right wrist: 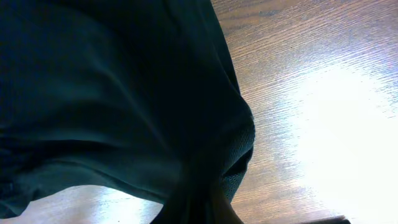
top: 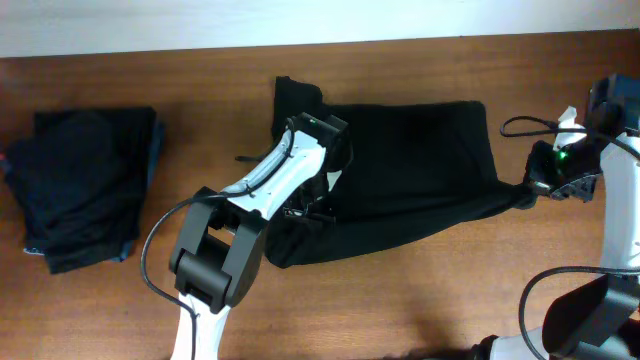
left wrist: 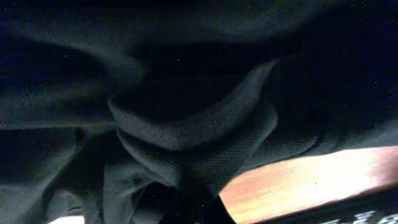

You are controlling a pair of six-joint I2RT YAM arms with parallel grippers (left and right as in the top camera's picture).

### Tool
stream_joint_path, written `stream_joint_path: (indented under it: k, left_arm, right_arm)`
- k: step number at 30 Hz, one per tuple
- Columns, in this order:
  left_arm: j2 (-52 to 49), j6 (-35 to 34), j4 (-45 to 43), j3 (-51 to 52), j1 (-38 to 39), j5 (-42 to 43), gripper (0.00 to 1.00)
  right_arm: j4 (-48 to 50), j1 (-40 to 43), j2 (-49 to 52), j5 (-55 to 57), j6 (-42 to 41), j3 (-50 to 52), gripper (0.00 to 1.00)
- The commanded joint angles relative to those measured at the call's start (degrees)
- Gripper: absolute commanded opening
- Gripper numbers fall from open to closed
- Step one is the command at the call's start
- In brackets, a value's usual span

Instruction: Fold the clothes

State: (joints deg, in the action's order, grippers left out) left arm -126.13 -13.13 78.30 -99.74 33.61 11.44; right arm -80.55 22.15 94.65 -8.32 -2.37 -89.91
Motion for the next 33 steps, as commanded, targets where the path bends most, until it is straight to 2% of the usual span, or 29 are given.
stream_joint_path:
  k: [1,6,13,22,30,33]
  left_arm:
    - [0.28,0.87,4.09,-4.22,-0.33,-5.42,0.00]
    - [3.80,2.51,9.70,-16.65,-3.04,-8.15,0.00]
    - [13.07,2.49,12.41,-35.36,-12.70,-9.97,0.00]
    - [18.51,4.02,8.87,-37.46,-15.78,-11.67,0.00]
    - [23.85,6.54,1.73,-37.48,-15.78,-15.26,0.00]
    - [27.69,6.60,-0.87,-37.48,-15.78,-20.17,0.00]
  right_arm:
    - [0.22,0.00,-1.70,-0.09,0.68,-1.11,0.05]
    - [0.11,0.00,-1.73,-0.15,1.07,-1.14,0.04]
    - [0.00,0.00,-1.73,-0.11,1.07,-1.14,0.04]
    - [-0.94,0.00,-2.08,-1.05,1.07,-3.34,0.04]
    - [-8.72,0.00,-5.55,-3.08,2.01,-17.86,0.04]
    - [-10.40,0.00,-7.45,-4.44,2.16,-22.69,0.04]
